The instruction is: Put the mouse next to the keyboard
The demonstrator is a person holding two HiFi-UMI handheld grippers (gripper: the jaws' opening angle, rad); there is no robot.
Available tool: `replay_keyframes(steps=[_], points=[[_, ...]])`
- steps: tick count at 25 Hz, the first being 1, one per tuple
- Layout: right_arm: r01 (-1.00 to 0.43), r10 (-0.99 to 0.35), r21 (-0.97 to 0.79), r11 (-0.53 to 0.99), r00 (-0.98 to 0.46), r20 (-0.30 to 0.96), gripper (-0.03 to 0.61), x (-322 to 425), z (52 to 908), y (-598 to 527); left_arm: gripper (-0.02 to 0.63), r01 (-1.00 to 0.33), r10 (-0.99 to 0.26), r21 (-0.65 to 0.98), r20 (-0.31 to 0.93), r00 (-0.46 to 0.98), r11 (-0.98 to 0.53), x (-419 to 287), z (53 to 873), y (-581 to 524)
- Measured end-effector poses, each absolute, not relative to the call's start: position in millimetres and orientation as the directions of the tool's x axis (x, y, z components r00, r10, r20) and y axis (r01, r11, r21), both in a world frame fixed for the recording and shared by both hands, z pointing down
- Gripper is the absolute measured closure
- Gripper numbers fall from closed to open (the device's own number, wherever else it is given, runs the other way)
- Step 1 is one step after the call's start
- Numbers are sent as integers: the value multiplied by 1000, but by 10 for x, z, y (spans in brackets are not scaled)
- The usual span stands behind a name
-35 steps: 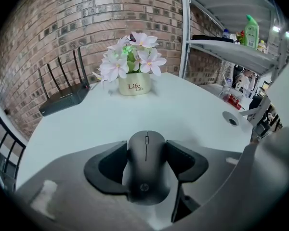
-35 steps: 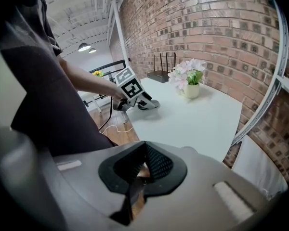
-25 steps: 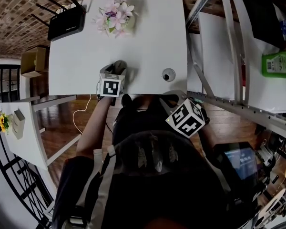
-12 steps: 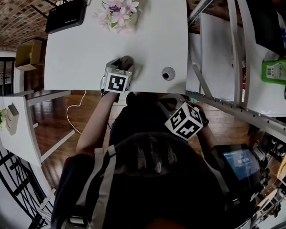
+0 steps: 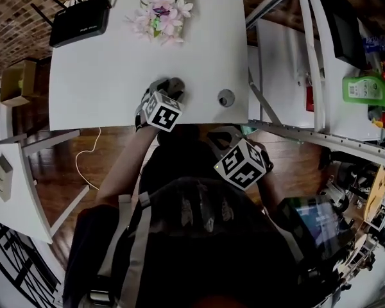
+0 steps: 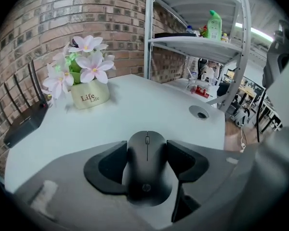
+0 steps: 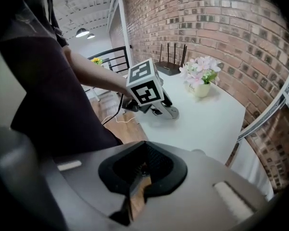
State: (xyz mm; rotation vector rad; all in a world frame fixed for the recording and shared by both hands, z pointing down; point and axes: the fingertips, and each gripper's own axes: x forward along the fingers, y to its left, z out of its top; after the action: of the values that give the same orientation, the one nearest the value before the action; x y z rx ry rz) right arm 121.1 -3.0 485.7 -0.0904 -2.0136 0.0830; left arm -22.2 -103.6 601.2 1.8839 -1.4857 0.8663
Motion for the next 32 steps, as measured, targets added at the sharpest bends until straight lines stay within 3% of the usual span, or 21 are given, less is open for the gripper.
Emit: replay_keyframes(steps=[7,14,32], points=[[-89,53,-98,991,-414,909,572,1281,4819,105,344,-974,-621,144,751,224,-176,-142,6012,-1109],[-82,43,-88,993,-438,898,572,1386,4818,45,344,-970,-614,147,753,236,-193,106,6023,-1160],[-24,126,-162,986,-523,843,572,1870,4864,-313,344,-998,-576,40,816,55,-39,65,6065,-1123]])
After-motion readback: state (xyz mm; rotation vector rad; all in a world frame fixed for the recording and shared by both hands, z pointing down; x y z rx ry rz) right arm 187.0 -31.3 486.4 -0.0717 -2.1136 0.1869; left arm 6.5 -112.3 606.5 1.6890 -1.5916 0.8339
